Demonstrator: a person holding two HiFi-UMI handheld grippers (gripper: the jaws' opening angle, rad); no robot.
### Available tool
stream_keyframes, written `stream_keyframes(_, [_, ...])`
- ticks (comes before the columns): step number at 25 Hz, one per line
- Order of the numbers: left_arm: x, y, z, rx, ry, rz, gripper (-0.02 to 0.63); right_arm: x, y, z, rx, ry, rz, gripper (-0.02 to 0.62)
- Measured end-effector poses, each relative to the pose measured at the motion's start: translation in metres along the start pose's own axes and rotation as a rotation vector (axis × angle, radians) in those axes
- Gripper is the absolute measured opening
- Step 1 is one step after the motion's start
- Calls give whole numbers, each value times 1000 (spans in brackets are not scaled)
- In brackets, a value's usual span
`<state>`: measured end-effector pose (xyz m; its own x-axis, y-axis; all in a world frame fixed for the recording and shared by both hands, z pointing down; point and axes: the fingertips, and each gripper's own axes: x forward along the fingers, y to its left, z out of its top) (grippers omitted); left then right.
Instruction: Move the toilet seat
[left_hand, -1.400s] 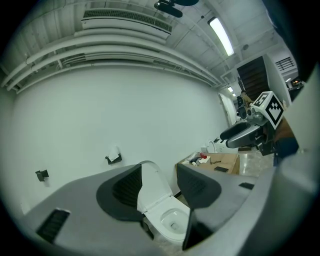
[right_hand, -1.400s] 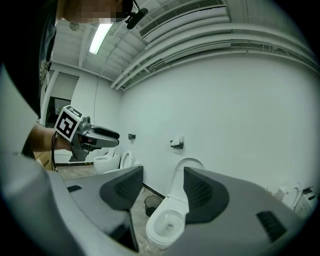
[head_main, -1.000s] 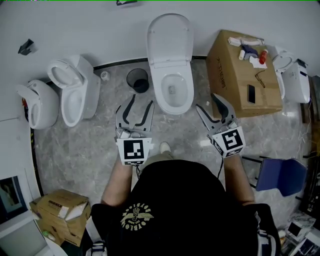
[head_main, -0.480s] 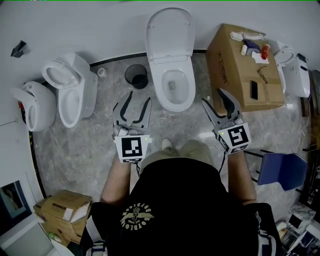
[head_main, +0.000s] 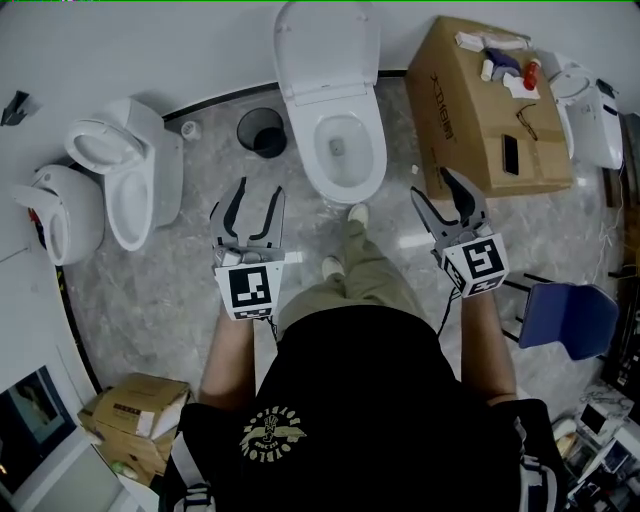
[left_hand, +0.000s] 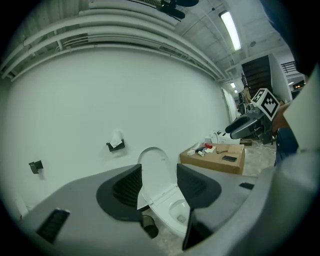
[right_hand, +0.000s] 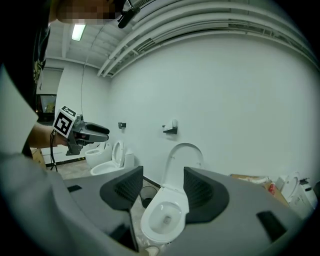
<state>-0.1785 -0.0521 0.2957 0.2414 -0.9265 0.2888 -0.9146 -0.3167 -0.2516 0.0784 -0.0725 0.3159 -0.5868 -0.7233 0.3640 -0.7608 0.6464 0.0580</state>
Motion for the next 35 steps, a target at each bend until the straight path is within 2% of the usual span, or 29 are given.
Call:
stream_keyframes(7, [27,-14,-41,-10,59,-18,235,17,-7,-49,40,57,24,244])
stream_keyframes(17, [99,-65,-95,-13,134,-86,232,41,-34,-136,122,148,55,244])
stream_keyframes(24, [144,-88,-134,2,166,-104,232,76,-59,-175,134,159,65,244])
stream_keyframes(31, [179,-96,-178,7,218,-81,232,112,-73,-215,119,194,116,244])
stream_keyframes(35, [190,-97,-188,11,236,-97,232,129,-77,-222,126,203,133,244])
